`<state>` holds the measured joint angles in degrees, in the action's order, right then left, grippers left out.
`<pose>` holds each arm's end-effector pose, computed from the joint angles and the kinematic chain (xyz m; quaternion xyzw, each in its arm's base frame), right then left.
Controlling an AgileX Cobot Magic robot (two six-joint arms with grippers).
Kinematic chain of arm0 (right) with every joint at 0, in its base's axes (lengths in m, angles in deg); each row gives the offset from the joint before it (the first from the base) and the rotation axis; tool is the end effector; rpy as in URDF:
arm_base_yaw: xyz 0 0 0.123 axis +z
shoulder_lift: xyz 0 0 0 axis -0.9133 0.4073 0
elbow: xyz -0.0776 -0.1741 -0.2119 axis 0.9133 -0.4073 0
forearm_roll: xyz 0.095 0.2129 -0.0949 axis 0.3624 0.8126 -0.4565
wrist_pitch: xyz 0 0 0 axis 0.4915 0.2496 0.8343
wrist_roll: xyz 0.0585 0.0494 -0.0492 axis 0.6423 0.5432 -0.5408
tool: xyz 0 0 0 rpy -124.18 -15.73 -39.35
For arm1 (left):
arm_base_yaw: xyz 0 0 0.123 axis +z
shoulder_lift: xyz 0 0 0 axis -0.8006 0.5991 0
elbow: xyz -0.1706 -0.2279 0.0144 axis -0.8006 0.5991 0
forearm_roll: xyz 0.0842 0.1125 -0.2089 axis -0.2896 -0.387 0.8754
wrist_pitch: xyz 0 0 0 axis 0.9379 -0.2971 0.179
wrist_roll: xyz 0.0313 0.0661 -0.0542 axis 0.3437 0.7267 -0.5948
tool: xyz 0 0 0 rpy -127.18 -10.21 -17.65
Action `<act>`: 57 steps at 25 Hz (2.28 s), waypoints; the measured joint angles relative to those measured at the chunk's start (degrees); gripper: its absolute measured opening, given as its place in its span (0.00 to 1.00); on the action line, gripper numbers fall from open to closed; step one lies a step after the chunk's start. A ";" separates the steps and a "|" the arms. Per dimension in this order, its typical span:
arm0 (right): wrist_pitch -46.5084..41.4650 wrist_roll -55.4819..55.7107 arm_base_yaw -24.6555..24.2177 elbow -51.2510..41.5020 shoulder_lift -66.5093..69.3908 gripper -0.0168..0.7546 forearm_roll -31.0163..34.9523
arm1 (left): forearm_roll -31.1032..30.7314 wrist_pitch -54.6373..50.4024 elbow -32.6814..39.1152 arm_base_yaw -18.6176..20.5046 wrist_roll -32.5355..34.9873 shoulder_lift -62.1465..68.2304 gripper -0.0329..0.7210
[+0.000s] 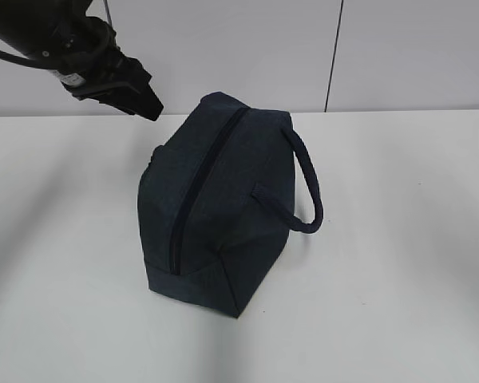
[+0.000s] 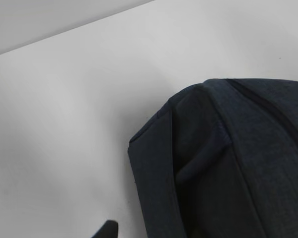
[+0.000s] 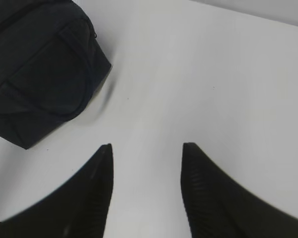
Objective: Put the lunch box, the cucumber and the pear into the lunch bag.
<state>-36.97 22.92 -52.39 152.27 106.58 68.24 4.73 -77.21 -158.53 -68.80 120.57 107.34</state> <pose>0.1466 0.0332 0.4065 -0.1339 0.9013 0.0248 0.4111 0.3711 -0.1366 0.2964 0.2848 0.9043 -0.1755 0.2653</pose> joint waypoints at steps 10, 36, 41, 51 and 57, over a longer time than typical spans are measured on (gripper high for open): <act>-0.65 0.00 0.00 0.00 -11.12 0.48 -0.10 | 0.00 0.19 0.00 0.00 0.00 0.00 0.41; -1.35 0.00 0.00 -19.86 -36.85 0.48 -0.10 | -1.02 -10.44 18.14 0.00 -0.17 -16.33 0.41; -1.48 0.00 0.00 -21.86 -41.45 0.48 -0.10 | 0.51 -7.60 27.28 0.00 -0.17 -29.28 0.41; -1.48 0.00 0.00 -21.86 -46.79 0.48 -0.10 | 4.76 -5.99 40.97 0.00 -1.08 -60.48 0.41; -1.48 0.00 0.00 -22.00 -49.74 0.48 -0.10 | 4.30 -7.96 46.53 0.00 -1.45 -76.21 0.41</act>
<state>-38.45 22.92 -52.39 130.27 56.83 68.14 9.04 -85.16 -112.00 -68.80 119.12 31.13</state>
